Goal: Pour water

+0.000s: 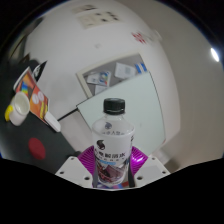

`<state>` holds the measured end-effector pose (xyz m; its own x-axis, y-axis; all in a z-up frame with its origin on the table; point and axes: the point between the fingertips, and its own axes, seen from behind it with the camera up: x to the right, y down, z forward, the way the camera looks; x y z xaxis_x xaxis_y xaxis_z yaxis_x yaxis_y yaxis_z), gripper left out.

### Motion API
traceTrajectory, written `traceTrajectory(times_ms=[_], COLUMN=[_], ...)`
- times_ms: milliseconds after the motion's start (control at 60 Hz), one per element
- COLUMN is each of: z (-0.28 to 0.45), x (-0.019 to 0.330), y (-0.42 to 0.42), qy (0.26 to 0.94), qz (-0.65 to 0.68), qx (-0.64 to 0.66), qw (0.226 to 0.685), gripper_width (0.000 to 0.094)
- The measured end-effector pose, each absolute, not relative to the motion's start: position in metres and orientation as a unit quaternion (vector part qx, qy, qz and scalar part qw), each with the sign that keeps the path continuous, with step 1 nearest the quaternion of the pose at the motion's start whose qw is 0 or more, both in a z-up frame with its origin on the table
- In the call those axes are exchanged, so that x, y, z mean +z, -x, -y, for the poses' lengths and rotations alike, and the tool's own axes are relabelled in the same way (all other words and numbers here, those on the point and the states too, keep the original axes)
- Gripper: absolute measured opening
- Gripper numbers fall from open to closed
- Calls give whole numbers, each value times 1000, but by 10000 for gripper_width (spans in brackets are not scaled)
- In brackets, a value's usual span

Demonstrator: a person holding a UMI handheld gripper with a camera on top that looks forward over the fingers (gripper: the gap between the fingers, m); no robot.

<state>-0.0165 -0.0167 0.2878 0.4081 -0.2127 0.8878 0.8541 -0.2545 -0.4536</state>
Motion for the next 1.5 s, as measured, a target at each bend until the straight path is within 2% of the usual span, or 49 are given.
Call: traceTrajectory(times_ms=[133, 317, 450, 600, 717, 800, 983, 1117, 1183, 1267, 1317, 1350, 1500], z=[-49, -99, -110, -112, -109, -105, -91, -86, -81, -84, -79, -80, -84], x=[299, 233, 189, 171, 180, 202, 281, 307, 291, 275, 243, 239, 158], y=[76, 141, 172, 180, 179, 177, 169, 144, 150, 119, 141, 114, 99], qy=[502, 363, 288, 270, 292, 337, 500, 638, 688, 732, 743, 751, 791], qz=[415, 581, 651, 670, 657, 629, 496, 337, 255, 184, 152, 144, 86], qx=[-567, -602, -603, -591, -583, -554, -415, -243, -160, -57, -43, -23, 28], qw=[504, 410, 360, 358, 378, 428, 575, 649, 660, 654, 650, 644, 605], gripper_width=[399, 401, 400, 402, 405, 403, 400, 401, 401, 400, 399, 400, 399])
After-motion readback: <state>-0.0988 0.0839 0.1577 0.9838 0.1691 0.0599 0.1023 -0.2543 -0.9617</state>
